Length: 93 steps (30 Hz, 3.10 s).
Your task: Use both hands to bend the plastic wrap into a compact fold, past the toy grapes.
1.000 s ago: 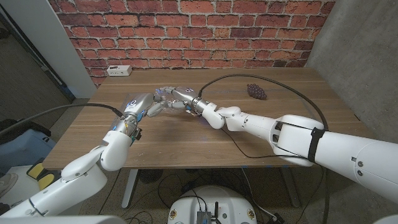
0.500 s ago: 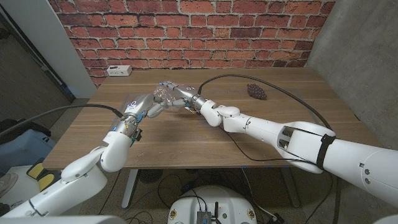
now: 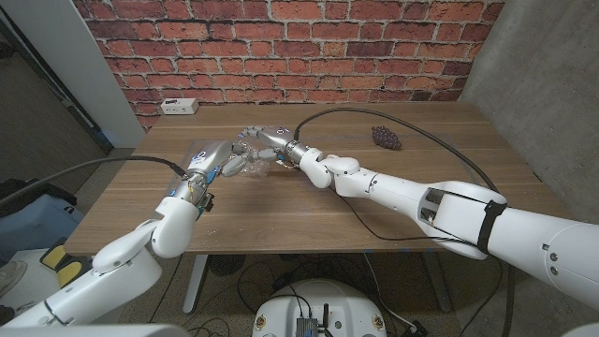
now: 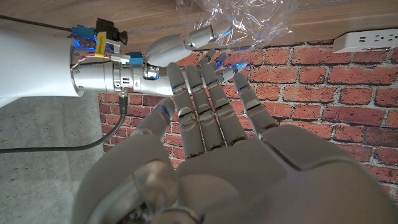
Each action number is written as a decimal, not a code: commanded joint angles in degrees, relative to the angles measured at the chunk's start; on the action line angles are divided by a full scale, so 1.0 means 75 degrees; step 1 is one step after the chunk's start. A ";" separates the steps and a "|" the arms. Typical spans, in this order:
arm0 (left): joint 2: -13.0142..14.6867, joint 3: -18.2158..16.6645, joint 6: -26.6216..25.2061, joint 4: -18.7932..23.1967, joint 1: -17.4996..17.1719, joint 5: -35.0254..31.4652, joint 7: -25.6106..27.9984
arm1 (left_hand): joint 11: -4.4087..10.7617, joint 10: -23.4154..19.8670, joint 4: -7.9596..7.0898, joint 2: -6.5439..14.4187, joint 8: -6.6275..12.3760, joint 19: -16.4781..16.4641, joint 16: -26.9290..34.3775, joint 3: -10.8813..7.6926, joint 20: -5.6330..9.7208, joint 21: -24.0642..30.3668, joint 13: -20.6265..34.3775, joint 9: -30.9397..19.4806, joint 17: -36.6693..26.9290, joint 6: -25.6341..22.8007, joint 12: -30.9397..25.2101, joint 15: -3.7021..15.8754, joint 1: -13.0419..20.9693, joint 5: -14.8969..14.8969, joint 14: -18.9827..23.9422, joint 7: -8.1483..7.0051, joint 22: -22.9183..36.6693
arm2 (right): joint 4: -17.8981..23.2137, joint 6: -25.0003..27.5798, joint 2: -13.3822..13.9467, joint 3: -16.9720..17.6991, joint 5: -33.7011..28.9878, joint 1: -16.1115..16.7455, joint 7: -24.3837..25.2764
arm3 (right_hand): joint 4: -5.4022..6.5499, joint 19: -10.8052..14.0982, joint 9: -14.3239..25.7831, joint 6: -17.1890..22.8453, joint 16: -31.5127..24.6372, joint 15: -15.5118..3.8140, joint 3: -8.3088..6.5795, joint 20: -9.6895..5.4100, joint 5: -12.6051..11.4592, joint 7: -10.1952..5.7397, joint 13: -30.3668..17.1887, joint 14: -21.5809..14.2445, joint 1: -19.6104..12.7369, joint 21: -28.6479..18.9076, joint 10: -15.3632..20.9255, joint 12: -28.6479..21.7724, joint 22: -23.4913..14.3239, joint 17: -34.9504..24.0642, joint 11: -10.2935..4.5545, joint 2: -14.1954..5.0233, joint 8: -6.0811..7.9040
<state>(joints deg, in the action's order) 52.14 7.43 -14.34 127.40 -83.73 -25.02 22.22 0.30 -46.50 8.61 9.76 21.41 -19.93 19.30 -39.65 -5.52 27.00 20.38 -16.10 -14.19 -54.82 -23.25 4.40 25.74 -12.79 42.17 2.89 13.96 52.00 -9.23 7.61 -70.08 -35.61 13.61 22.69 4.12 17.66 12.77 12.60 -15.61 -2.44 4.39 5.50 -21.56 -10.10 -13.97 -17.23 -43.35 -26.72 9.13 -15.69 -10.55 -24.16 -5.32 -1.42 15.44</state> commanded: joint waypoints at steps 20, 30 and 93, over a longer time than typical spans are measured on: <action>0.0068 0.0343 0.0169 -0.0291 0.0551 0.0169 -0.0144 | -0.0004 0.0123 -0.0032 -0.0065 -0.0008 0.0092 -0.0079 -0.0077 0.0042 0.0072 0.0092 -0.0018 0.0068 0.0048 0.0090 -0.0021 -0.0105 -0.0075 -0.0126 0.0011 0.0030 | -0.0370 -0.1167 0.0002 0.0418 0.0199 0.0094 0.0114 | -0.0994 0.0656 0.0003 0.6290 -0.0354 -0.1353 -0.1039 -0.1004 0.0109 0.1011 -0.0004 -0.0804 -0.2378 0.0242 0.2422 -0.0255 -0.0034 -0.0043 -0.0688 -0.1304 0.1719; 0.0073 0.0364 0.0242 -0.0270 0.0496 0.0077 0.0040 | -0.0020 0.0339 0.0016 -0.0126 -0.0112 0.0102 -0.0269 -0.0118 0.0024 0.0123 0.0137 0.0016 0.0182 0.0247 0.0200 -0.0003 -0.0133 -0.0073 -0.0395 -0.0024 0.0025 | -0.3216 -0.1860 -0.1519 0.0065 0.0453 -0.0536 0.1906 | -0.0821 0.0834 0.0282 0.6213 -0.0433 -0.1351 -0.1264 -0.1026 0.0185 0.1089 -0.0073 -0.1144 -0.2395 0.0158 0.2539 -0.0238 -0.0057 -0.0076 -0.0595 -0.1299 0.1875; 0.0608 0.3593 -0.4010 -0.1051 0.3956 -0.0404 -0.2510 | 0.0381 0.4458 0.0070 -0.0241 -0.1542 0.1926 -0.1271 0.0205 -0.0103 -0.0803 -0.0896 0.0699 0.0596 0.4629 0.1688 -0.0232 -0.0310 0.0147 -0.4433 -0.0996 -0.0407 | -0.4153 0.0055 -0.2296 -0.1690 0.1858 -0.1397 0.1604 | -0.0461 0.0898 0.0614 0.5990 -0.0257 -0.1365 -0.1623 -0.1069 0.0427 0.0786 -0.0298 -0.1440 -0.2375 0.0055 0.2793 -0.0069 -0.0077 -0.0086 -0.0781 -0.1088 0.2157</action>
<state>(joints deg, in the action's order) 57.29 31.70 -45.06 121.98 -57.61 -28.93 3.52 2.57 -13.51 9.15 8.11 9.69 -6.07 9.70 -38.30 -6.25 21.17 13.64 -10.92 -9.59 -20.62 -10.55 2.22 23.62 -11.95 9.30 -4.50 10.92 21.17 -9.97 -8.53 -82.01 -20.98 3.60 37.20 0.35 23.97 17.45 57.49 -17.68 -2.55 -7.57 -2.25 -18.41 -3.64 -16.00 -27.44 -61.30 -26.16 29.73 -16.31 -11.03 -24.58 -10.57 -10.31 31.64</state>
